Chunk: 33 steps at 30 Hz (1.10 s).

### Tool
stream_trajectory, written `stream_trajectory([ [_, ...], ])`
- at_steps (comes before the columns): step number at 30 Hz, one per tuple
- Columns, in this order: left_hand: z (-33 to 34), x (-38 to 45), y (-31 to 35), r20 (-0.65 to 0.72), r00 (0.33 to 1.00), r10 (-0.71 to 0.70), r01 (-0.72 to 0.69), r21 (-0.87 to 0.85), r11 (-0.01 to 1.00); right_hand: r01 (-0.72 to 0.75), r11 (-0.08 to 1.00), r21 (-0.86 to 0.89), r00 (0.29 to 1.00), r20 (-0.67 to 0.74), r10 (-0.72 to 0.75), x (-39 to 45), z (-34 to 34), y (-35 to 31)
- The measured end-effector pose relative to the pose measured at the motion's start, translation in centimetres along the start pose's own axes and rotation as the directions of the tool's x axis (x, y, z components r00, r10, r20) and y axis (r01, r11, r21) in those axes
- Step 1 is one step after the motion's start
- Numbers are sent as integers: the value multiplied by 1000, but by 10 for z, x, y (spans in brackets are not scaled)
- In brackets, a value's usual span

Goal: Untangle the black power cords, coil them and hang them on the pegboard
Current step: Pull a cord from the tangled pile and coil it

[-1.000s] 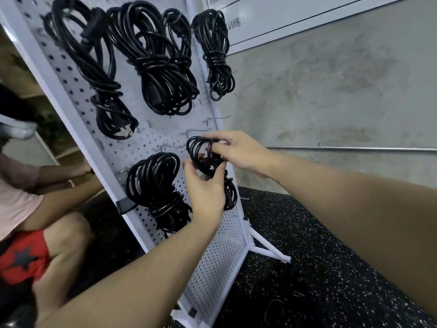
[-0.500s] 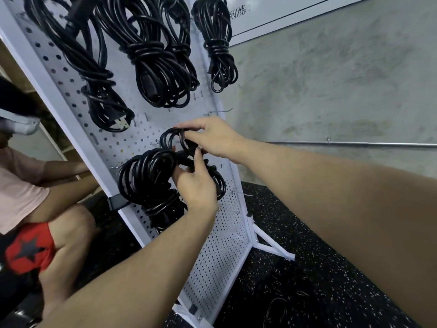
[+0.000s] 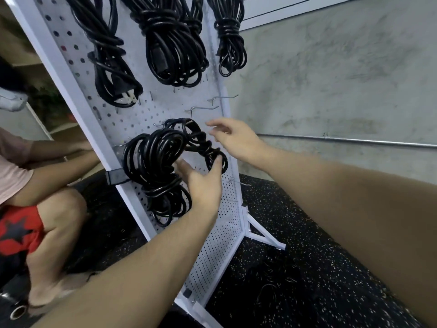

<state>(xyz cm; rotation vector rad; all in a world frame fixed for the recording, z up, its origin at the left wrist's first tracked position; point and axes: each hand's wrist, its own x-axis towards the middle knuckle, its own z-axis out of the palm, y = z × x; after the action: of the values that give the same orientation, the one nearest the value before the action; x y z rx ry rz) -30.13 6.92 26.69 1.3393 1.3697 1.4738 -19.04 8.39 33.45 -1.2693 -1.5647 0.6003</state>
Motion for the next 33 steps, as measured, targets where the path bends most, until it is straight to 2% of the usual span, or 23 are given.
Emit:
stream_trajectory([
  [2,-3,-18,-9,95,995,-33,31,19,999,-49,999,-8,998,-49,49,-18,-6,9],
  [4,-4,-31,-19,158,983,-91,87,32,996,-120,991,-58,992,-32,118,-38,-12,21],
  [7,-8,-33,-36,169,941,-292,291,35,956,-214,950,-227,973,35,228,-68,-18,45],
  [9,-10,-29,-54,285,851,-441,433,94,896,-307,912,-273,941,54,333,-86,-17,66],
  [11,-13,-30,-75,467,705,-533,458,274,846,-398,872,-286,900,65,432,-101,-12,89],
  [13,-10,-31,-98,569,609,-552,342,440,830,-439,834,-335,870,76,488,-112,-5,116],
  [16,3,-28,-142,636,535,-556,184,555,811,-488,764,-422,800,135,585,-127,9,162],
  [19,24,-26,-189,650,491,-580,44,646,762,-550,704,-450,712,188,676,-141,27,219],
  [22,48,-24,-238,687,472,-552,-136,676,725,-553,672,-492,676,207,708,-153,44,275],
  [26,68,-23,-300,726,382,-571,-299,682,667,-570,617,-542,594,247,766,-170,63,337],
  [29,74,-21,-333,730,374,-572,-393,683,615,-552,620,-558,585,271,765,-178,71,370],
  [33,84,-16,-356,741,381,-553,-471,670,574,-541,617,-571,655,174,735,-182,73,390],
])
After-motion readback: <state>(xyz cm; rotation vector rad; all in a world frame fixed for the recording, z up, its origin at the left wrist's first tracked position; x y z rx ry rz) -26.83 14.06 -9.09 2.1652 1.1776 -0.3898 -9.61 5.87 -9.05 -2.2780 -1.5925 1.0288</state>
